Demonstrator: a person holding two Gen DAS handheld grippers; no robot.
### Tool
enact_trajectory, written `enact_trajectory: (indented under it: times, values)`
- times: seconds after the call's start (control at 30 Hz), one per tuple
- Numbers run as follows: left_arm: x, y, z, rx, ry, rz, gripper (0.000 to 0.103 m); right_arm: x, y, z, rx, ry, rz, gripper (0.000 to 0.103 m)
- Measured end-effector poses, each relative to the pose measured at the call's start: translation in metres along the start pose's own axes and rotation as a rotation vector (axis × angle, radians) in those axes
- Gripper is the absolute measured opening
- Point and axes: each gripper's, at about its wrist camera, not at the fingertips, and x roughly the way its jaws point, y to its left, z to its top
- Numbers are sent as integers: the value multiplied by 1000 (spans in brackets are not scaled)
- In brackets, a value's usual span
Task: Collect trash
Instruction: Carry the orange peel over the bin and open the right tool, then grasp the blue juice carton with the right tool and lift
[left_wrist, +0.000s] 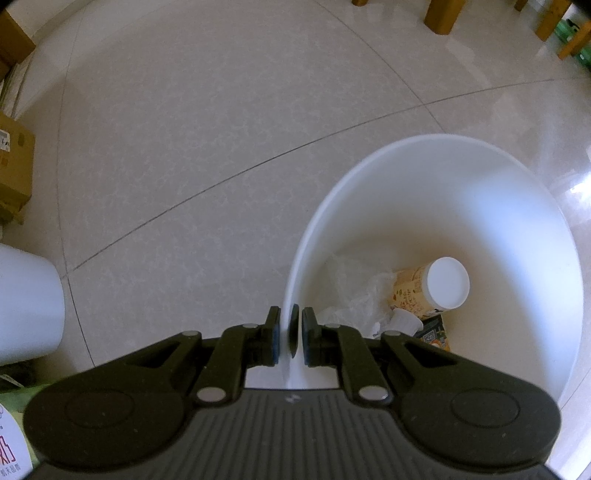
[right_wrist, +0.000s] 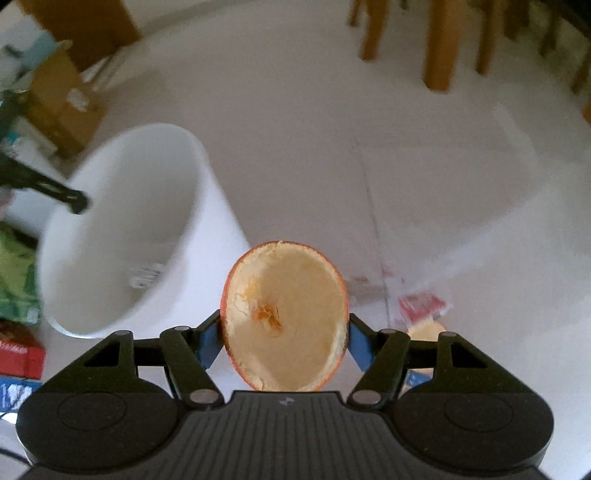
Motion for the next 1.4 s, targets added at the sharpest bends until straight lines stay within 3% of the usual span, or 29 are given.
enact_trajectory:
  times: [0.27, 0.57, 0.77, 1.07, 1.4]
  values:
    - [0, -1, 2, 10, 7, 1, 9, -35, 65, 31, -130, -61, 108, 72]
    - [2, -3, 3, 14, 8, -2, 10, -14, 128, 47, -272, -70, 162, 73]
    - [3, -1, 1, 14, 7, -8, 10, -16, 143, 51, -291, -113, 195, 99]
    - [3, -2, 0, 18, 6, -4, 9, -31, 94, 45, -191, -176, 108, 100]
    - [2, -5, -1, 18, 2, 1, 9, -21, 3, -2, 20, -157, -57, 100]
